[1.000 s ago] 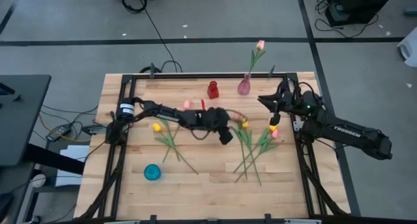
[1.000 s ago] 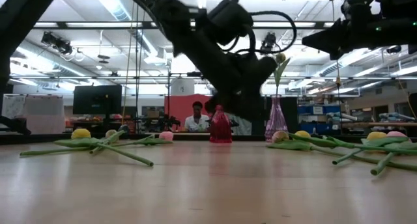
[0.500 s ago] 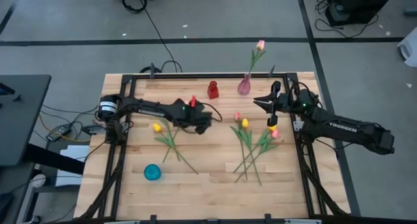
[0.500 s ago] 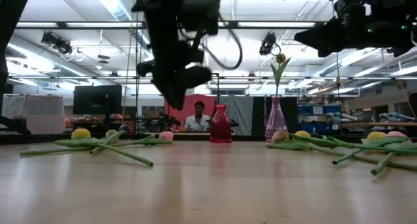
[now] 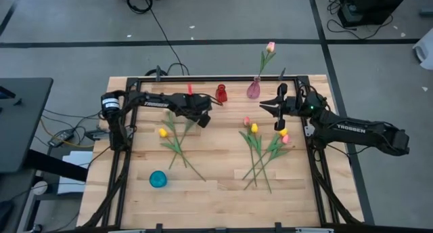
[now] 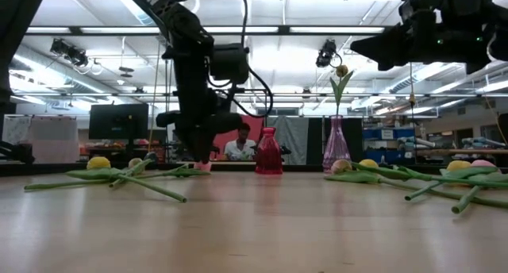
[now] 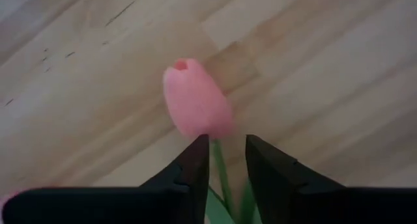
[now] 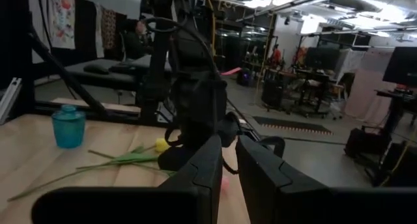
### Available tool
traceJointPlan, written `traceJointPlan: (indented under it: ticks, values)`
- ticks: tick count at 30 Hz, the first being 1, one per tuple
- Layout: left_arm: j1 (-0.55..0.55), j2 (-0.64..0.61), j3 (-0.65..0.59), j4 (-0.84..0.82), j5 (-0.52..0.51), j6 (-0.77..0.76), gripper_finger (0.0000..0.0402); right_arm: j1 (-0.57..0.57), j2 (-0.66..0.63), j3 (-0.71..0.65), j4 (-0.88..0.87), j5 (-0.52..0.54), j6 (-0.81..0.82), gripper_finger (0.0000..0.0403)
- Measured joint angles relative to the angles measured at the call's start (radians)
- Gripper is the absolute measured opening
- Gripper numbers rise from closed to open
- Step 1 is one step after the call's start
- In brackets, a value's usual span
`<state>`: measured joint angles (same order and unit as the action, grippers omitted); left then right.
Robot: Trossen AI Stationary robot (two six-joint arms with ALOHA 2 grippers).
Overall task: Sort flowers into vase by color
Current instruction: Put the pink tulip into the red vase
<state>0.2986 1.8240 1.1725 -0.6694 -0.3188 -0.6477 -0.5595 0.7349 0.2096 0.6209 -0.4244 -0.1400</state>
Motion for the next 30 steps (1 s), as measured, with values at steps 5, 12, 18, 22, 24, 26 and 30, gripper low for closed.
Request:
traceJointPlan:
  ticks: [5,12,18,22,24,26,30]
  values:
    - [0.012,0.000,0.000,-0.015,0.014,0.008,0.0134,-0.006,-0.001,0.000,0.015,-0.023,0.013,0.0061]
    - [0.023,0.020,0.001,-0.036,0.020,0.011,0.0137,-0.006,-0.002,0.000,0.016,-0.043,0.017,0.0061]
    - [0.022,0.060,0.000,-0.022,0.051,0.015,0.0133,-0.006,-0.002,0.000,0.015,-0.043,0.017,0.0061]
    - [0.022,0.066,0.002,-0.017,0.050,0.039,0.0104,-0.006,-0.002,0.000,0.015,-0.043,0.017,0.0061]
    - [0.021,0.063,0.002,-0.016,0.049,0.043,0.0076,-0.006,-0.001,0.000,0.015,-0.042,0.017,0.0061]
    - [0.021,0.061,0.003,-0.024,0.044,0.056,0.0042,-0.006,-0.002,0.000,0.015,-0.042,0.017,0.0061]
    - [0.021,0.041,0.050,-0.043,0.052,0.071,0.0012,-0.006,-0.002,0.000,0.015,-0.041,0.017,0.0061]
